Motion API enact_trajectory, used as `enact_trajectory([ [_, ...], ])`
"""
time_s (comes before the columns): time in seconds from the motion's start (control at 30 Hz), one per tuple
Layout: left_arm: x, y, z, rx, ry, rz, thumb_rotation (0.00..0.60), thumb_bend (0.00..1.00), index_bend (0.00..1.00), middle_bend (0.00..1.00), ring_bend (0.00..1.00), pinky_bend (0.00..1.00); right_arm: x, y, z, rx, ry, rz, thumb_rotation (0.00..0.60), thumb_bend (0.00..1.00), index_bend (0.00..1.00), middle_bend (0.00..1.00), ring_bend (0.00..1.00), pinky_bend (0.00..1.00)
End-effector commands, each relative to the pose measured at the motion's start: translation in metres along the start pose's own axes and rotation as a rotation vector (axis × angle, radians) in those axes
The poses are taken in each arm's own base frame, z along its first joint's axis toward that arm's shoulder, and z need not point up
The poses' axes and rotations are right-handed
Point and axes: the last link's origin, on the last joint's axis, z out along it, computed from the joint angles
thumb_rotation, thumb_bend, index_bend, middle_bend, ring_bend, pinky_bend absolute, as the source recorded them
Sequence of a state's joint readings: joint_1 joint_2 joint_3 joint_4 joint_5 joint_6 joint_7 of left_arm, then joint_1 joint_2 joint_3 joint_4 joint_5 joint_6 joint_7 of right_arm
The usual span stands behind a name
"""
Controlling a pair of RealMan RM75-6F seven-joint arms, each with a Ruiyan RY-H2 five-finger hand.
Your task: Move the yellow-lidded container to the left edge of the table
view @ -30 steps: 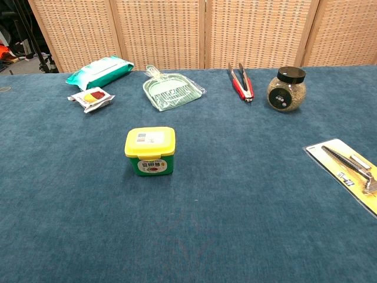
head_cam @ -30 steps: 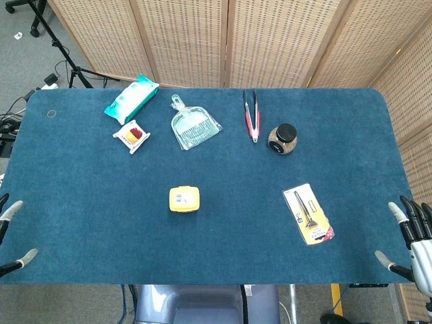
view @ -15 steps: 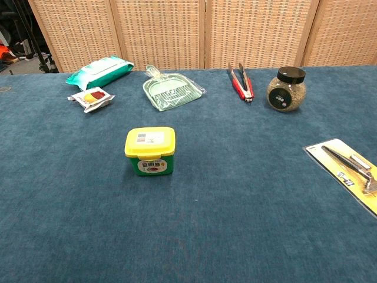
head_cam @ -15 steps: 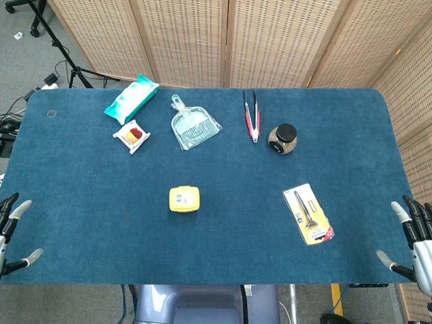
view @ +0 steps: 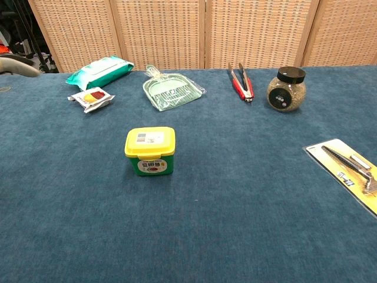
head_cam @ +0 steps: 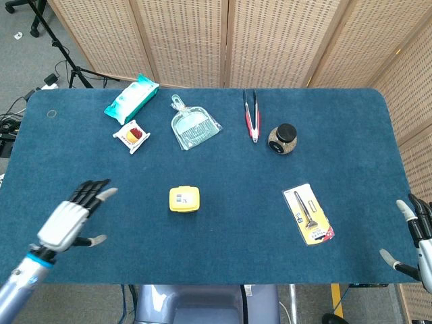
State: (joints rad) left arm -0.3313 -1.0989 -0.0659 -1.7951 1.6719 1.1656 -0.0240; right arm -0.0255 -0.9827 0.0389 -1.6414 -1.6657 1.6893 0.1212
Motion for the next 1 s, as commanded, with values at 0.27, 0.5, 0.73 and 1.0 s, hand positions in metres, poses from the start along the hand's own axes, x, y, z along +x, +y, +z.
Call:
enact_trajectory([
  [0.27,-0.058,0.097,0.125,-0.067,-0.121,-0.010,0.600,0.00,0.00,0.00,0.00,0.00,0.002,0.010,0.009,-0.037,-0.011,0.026,0.600,0.00,0.05,0.00,0.00,0.00],
  [0.5,-0.085,0.120,0.160,-0.003,-0.163,-0.027,0.600,0.00,0.00,0.00,0.00,0.03,0.003,0.018,0.016,-0.074,-0.011,0.038,0.600,0.00,0.05,0.00,0.00,0.00],
  [0.73,-0.102,0.123,0.178,0.040,-0.153,-0.010,0.600,0.01,0.19,0.25,0.26,0.35,0.003,0.027,0.024,-0.113,-0.016,0.053,0.600,0.00,0.05,0.00,0.00,0.00],
  [1.0,-0.105,0.119,0.186,0.045,-0.089,-0.006,0.600,0.15,0.47,0.49,0.48,0.53,-0.002,0.028,0.030,-0.125,-0.032,0.041,0.600,0.00,0.05,0.00,0.00,0.00],
])
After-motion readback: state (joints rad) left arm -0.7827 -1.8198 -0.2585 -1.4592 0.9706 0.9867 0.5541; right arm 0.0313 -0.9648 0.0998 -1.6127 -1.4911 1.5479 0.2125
